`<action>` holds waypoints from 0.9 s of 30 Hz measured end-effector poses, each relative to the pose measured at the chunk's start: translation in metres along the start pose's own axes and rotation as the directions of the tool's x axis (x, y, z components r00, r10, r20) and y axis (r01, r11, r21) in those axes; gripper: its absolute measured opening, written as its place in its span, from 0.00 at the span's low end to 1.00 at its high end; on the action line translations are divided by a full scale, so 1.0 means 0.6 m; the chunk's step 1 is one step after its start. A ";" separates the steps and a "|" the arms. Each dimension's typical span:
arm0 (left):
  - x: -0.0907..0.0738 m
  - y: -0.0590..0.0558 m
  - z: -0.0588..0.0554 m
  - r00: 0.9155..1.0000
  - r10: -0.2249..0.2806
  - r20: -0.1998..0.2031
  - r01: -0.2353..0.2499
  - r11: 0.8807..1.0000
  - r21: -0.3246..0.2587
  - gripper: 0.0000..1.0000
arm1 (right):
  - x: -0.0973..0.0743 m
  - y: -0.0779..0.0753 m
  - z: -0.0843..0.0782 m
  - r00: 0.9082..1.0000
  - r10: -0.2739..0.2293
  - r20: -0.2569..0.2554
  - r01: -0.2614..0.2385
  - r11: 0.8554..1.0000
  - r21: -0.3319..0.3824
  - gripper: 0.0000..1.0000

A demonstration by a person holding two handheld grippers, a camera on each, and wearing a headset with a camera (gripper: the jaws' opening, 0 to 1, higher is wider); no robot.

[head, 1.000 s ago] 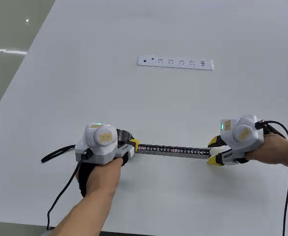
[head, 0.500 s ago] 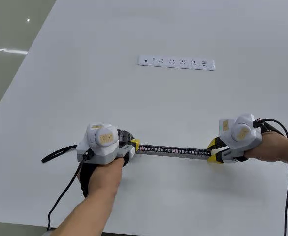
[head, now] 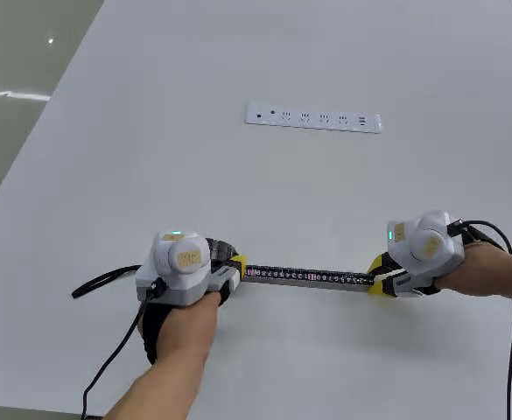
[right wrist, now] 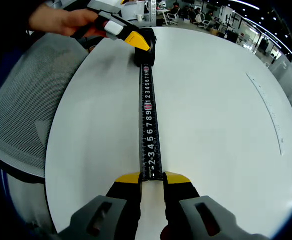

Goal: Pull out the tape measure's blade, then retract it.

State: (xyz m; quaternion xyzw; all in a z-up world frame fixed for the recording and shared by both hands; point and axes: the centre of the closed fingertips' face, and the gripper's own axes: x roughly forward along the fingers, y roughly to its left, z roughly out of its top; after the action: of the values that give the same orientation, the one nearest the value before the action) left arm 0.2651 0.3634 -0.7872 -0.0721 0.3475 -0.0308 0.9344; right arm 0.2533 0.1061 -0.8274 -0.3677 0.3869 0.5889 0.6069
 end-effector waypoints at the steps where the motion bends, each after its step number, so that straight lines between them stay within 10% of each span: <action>1: 0.000 0.000 0.000 1.000 0.000 0.000 0.000 1.000 0.000 0.60 | 0.000 0.000 0.000 1.000 0.000 0.000 0.000 1.000 -0.001 0.14; 27: 0.000 0.001 0.000 1.000 -0.010 0.008 0.009 0.999 0.040 0.56 | 0.001 -0.001 0.003 1.000 -0.007 0.002 0.008 1.000 -0.029 0.12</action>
State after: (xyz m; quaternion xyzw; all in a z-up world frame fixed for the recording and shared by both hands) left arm 0.2650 0.3638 -0.7872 -0.0552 0.3425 -0.0418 0.9370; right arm 0.2542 0.1082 -0.8270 -0.3776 0.3763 0.5926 0.6039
